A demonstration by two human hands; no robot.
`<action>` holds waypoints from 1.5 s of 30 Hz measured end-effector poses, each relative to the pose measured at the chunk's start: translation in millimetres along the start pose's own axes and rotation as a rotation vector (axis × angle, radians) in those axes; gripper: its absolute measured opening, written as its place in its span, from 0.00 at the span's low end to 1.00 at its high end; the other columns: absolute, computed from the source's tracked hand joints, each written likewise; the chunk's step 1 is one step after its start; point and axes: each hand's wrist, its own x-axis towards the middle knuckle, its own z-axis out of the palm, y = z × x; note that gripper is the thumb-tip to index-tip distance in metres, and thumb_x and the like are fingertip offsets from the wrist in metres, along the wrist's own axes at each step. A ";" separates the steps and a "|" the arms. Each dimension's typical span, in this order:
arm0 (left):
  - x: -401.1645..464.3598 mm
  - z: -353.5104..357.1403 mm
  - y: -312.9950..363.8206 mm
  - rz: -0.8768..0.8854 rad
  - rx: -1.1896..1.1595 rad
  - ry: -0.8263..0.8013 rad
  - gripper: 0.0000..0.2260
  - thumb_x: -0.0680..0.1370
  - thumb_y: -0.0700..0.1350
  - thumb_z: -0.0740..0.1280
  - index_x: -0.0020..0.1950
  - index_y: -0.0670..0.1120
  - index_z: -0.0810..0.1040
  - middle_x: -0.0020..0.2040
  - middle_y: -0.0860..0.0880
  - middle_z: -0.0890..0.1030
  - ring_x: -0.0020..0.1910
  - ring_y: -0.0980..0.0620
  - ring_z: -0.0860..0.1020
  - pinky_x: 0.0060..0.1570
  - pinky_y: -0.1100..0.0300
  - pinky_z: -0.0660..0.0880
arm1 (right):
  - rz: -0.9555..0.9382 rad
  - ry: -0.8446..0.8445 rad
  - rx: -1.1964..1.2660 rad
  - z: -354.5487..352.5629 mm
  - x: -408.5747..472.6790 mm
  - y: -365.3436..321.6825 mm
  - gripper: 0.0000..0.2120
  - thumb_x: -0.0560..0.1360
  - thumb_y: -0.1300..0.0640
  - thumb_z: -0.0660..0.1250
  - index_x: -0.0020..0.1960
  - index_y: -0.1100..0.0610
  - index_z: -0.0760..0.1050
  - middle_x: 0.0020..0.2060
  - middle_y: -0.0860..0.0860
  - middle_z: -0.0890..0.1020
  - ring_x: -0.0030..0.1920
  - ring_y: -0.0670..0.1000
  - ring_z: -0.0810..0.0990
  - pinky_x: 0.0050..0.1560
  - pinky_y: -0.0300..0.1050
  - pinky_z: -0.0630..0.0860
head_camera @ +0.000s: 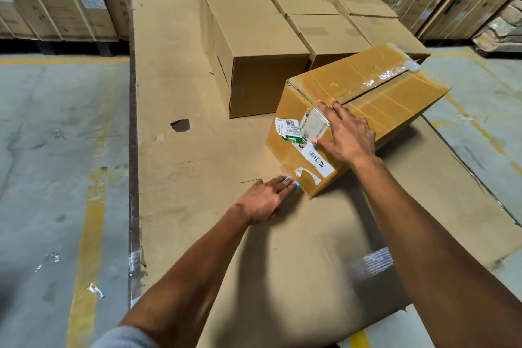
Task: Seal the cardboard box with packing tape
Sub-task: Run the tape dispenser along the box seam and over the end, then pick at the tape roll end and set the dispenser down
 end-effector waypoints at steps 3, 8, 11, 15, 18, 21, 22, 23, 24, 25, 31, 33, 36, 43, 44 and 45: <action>1.3 -6.8 -1.1 -0.058 0.050 0.084 0.29 0.90 0.45 0.55 0.89 0.45 0.48 0.90 0.45 0.51 0.89 0.46 0.51 0.63 0.47 0.74 | 0.000 0.011 0.004 2.3 -0.8 0.9 0.52 0.72 0.32 0.74 0.85 0.38 0.46 0.86 0.50 0.53 0.84 0.58 0.59 0.79 0.68 0.57; 6.3 -38.1 -10.4 -0.101 0.087 0.241 0.30 0.87 0.41 0.58 0.89 0.45 0.53 0.89 0.45 0.54 0.88 0.45 0.52 0.56 0.49 0.72 | -0.008 0.012 -0.008 4.2 -1.7 0.7 0.54 0.71 0.34 0.76 0.86 0.39 0.46 0.86 0.51 0.52 0.85 0.58 0.57 0.80 0.69 0.57; 2.4 -49.0 -9.5 -0.101 0.089 0.292 0.29 0.87 0.41 0.58 0.89 0.45 0.54 0.89 0.45 0.55 0.88 0.45 0.54 0.55 0.49 0.72 | -0.013 0.025 -0.005 7.1 -2.3 2.3 0.55 0.72 0.33 0.75 0.86 0.41 0.44 0.86 0.51 0.52 0.85 0.58 0.56 0.80 0.68 0.56; -6.4 -57.4 -6.1 -0.102 0.089 0.311 0.30 0.88 0.42 0.59 0.89 0.45 0.54 0.89 0.46 0.54 0.88 0.46 0.53 0.56 0.49 0.72 | -0.036 0.065 0.014 11.8 -2.8 5.4 0.59 0.71 0.32 0.74 0.87 0.49 0.40 0.87 0.51 0.45 0.85 0.57 0.56 0.80 0.70 0.58; -14.3 -68.3 -5.9 -0.117 0.021 0.356 0.29 0.88 0.45 0.61 0.88 0.45 0.57 0.88 0.45 0.58 0.88 0.45 0.56 0.58 0.47 0.77 | -0.072 0.140 0.043 14.8 -3.5 7.7 0.59 0.72 0.31 0.73 0.86 0.50 0.40 0.86 0.49 0.38 0.85 0.55 0.55 0.81 0.66 0.58; -24.7 -79.8 -6.3 -0.124 -0.106 0.427 0.28 0.87 0.48 0.63 0.87 0.44 0.62 0.86 0.44 0.65 0.85 0.42 0.63 0.62 0.41 0.80 | -0.199 0.225 0.056 19.3 -11.0 9.1 0.53 0.75 0.37 0.72 0.87 0.50 0.43 0.86 0.49 0.42 0.85 0.53 0.53 0.83 0.61 0.52; -28.4 -83.2 -6.5 -0.123 -0.134 0.452 0.28 0.87 0.48 0.64 0.86 0.43 0.64 0.85 0.43 0.67 0.85 0.41 0.65 0.63 0.40 0.80 | -0.252 0.260 0.055 21.2 -14.0 7.4 0.50 0.76 0.40 0.72 0.86 0.49 0.45 0.87 0.49 0.44 0.85 0.53 0.54 0.83 0.59 0.51; -31.5 -86.2 -6.2 -0.119 -0.153 0.474 0.28 0.86 0.47 0.66 0.85 0.42 0.65 0.84 0.42 0.68 0.84 0.41 0.66 0.65 0.39 0.80 | -0.297 0.298 0.072 23.8 -17.2 4.0 0.48 0.77 0.43 0.72 0.86 0.49 0.47 0.87 0.48 0.46 0.84 0.53 0.58 0.82 0.57 0.52; -35.4 -89.2 -5.2 -0.117 -0.162 0.495 0.28 0.85 0.46 0.67 0.84 0.41 0.67 0.84 0.42 0.69 0.83 0.40 0.67 0.66 0.39 0.79 | -0.329 0.333 0.120 26.7 -21.2 -1.6 0.45 0.78 0.46 0.71 0.86 0.49 0.49 0.87 0.47 0.48 0.83 0.53 0.61 0.82 0.55 0.53; -39.2 -92.0 -3.6 -0.116 -0.169 0.515 0.28 0.85 0.45 0.68 0.84 0.40 0.67 0.83 0.41 0.70 0.83 0.40 0.68 0.67 0.39 0.79 | -0.343 0.351 0.199 30.2 -25.6 -8.7 0.43 0.78 0.48 0.70 0.85 0.48 0.50 0.87 0.46 0.49 0.83 0.53 0.63 0.81 0.52 0.55; -66.7 -109.4 7.7 -0.126 -0.300 0.612 0.28 0.80 0.41 0.70 0.80 0.35 0.72 0.79 0.36 0.75 0.79 0.36 0.73 0.75 0.41 0.74 | -0.089 -0.141 1.299 37.4 -41.3 -53.3 0.34 0.82 0.59 0.70 0.82 0.44 0.59 0.83 0.54 0.65 0.81 0.51 0.66 0.77 0.48 0.67; -77.0 -114.3 9.0 -0.153 -0.339 0.601 0.29 0.79 0.43 0.64 0.80 0.36 0.71 0.79 0.37 0.75 0.79 0.38 0.73 0.79 0.48 0.70 | -0.028 -0.345 1.509 39.2 -40.5 -57.1 0.34 0.82 0.58 0.71 0.83 0.47 0.60 0.82 0.53 0.66 0.73 0.48 0.73 0.68 0.41 0.70; -88.2 -119.3 11.1 -0.222 -0.377 0.605 0.30 0.77 0.39 0.62 0.81 0.39 0.72 0.77 0.40 0.78 0.75 0.42 0.76 0.76 0.67 0.64 | -0.007 -0.585 1.613 49.2 -41.3 -60.0 0.33 0.80 0.59 0.74 0.80 0.47 0.66 0.72 0.50 0.79 0.70 0.50 0.77 0.71 0.49 0.69; -100.0 -121.1 8.7 -0.355 -0.716 0.600 0.18 0.89 0.41 0.63 0.79 0.45 0.75 0.71 0.46 0.83 0.64 0.47 0.84 0.59 0.50 0.82 | 0.078 -0.731 1.859 58.9 -45.2 -78.8 0.22 0.79 0.64 0.72 0.72 0.64 0.75 0.59 0.64 0.84 0.59 0.61 0.84 0.70 0.61 0.77; -101.6 -120.9 9.4 -0.397 -0.798 0.581 0.18 0.89 0.41 0.62 0.80 0.45 0.75 0.71 0.46 0.83 0.62 0.45 0.85 0.55 0.45 0.84 | 0.086 -0.737 1.835 60.0 -45.5 -82.0 0.18 0.79 0.63 0.72 0.69 0.65 0.78 0.57 0.63 0.86 0.55 0.59 0.86 0.66 0.59 0.80; -102.6 -120.0 10.7 -0.444 -0.883 0.562 0.18 0.89 0.40 0.62 0.80 0.45 0.74 0.71 0.46 0.82 0.61 0.42 0.85 0.52 0.40 0.84 | 0.102 -0.741 1.814 61.1 -45.7 -84.9 0.14 0.80 0.63 0.71 0.65 0.64 0.81 0.54 0.62 0.87 0.50 0.56 0.88 0.61 0.56 0.83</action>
